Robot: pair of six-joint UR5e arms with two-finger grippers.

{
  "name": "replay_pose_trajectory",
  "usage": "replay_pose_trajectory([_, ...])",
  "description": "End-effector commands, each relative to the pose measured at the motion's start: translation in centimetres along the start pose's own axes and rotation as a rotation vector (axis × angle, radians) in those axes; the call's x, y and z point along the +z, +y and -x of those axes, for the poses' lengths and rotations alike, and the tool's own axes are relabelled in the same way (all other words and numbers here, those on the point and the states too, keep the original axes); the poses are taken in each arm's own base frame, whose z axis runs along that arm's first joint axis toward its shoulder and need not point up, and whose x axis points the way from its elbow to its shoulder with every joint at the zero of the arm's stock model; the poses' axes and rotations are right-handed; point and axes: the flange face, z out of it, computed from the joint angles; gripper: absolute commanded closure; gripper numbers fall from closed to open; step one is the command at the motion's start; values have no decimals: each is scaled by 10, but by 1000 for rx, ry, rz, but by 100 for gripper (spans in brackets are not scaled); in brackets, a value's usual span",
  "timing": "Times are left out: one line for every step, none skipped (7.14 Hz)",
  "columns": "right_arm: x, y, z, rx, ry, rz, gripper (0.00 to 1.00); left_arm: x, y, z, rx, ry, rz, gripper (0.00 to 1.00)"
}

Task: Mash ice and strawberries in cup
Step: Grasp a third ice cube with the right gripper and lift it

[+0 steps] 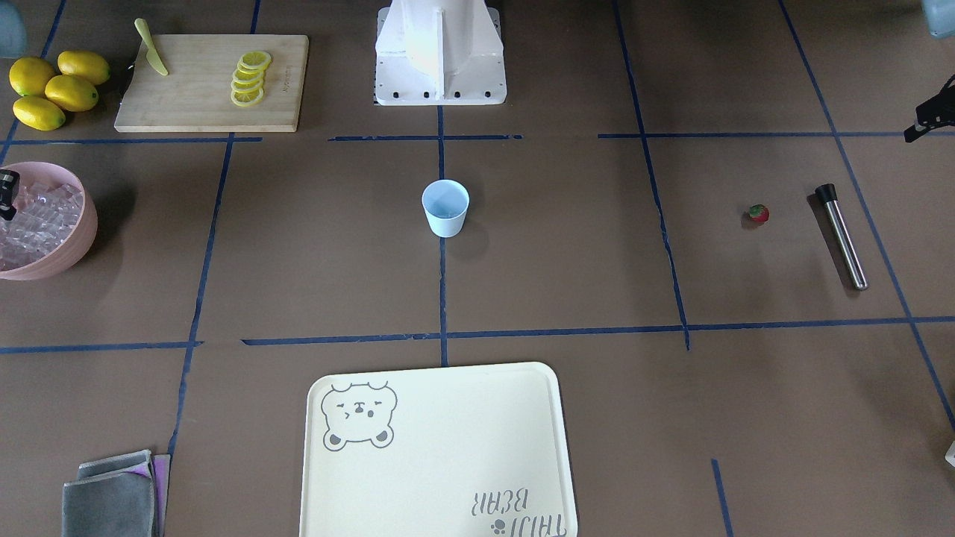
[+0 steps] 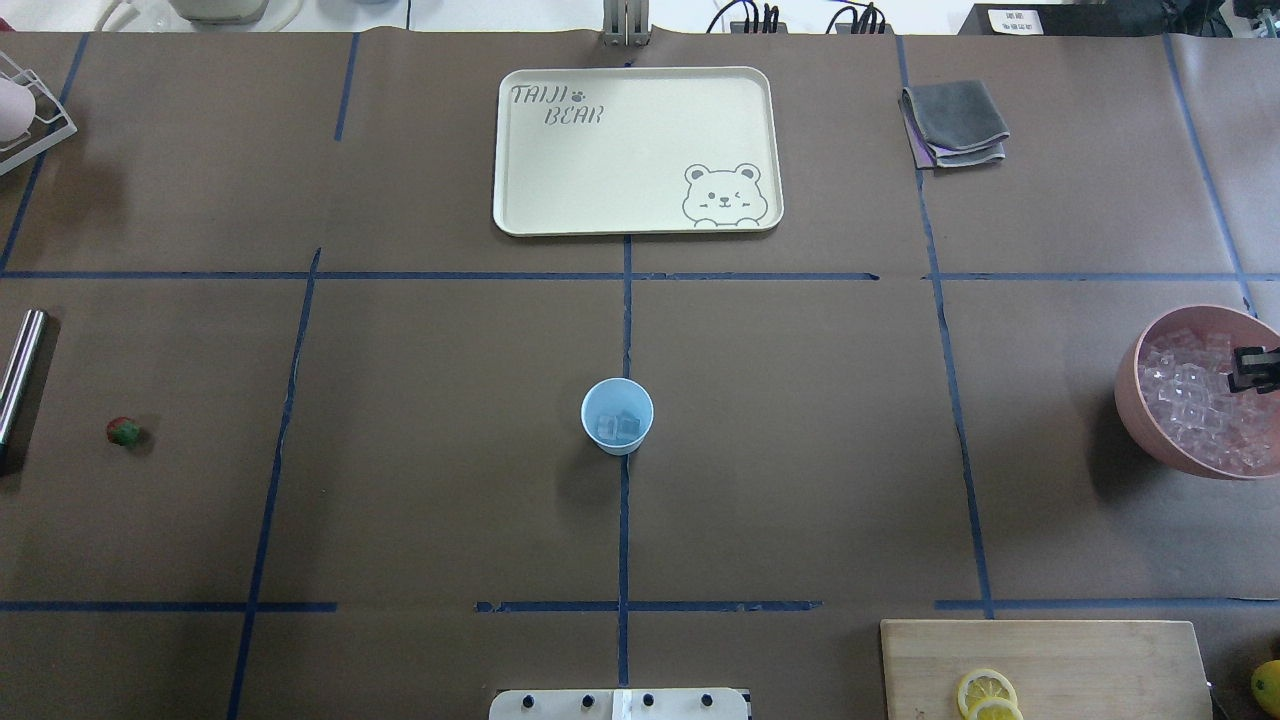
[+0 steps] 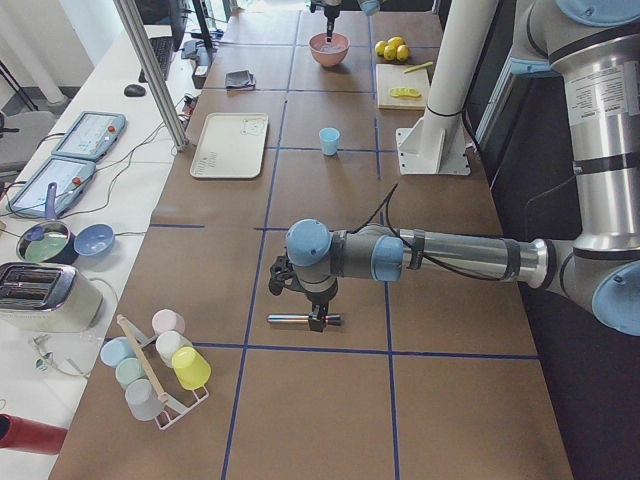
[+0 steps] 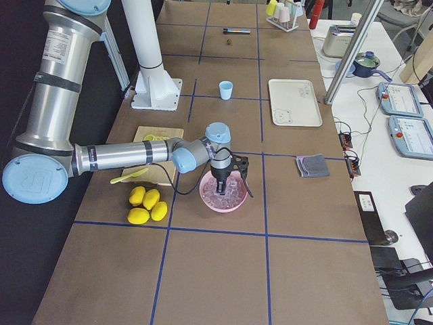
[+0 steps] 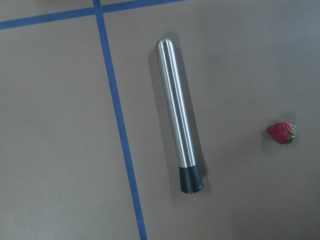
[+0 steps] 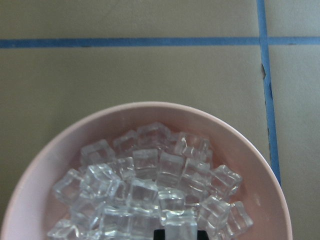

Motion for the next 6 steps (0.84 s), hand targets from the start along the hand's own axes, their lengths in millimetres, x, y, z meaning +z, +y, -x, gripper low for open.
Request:
replay_pose_trajectory([-51,-16,42,-30,-92,-78,91,0,-1,-3,1,25,-3,0])
replay_pose_trajectory([-63,-30,65,-54,-120,-106,94,1,1,-1,-4,26,1,0])
replay_pose_trajectory([-71,-38,104,-79,-164,-113,95,1,2,-1,-5,26,2,0])
replay_pose_trajectory([-75,-43,169,-164,-220,-118,96,1,1,-2,-4,26,0,0])
replay_pose_trajectory([-86,-50,226,-206,-236,-92,95,0,0,-2,-2,25,-2,0])
replay_pose_trajectory([-103,-50,309,-253,-231,-42,95,0,0,-2,-2,25,-2,0])
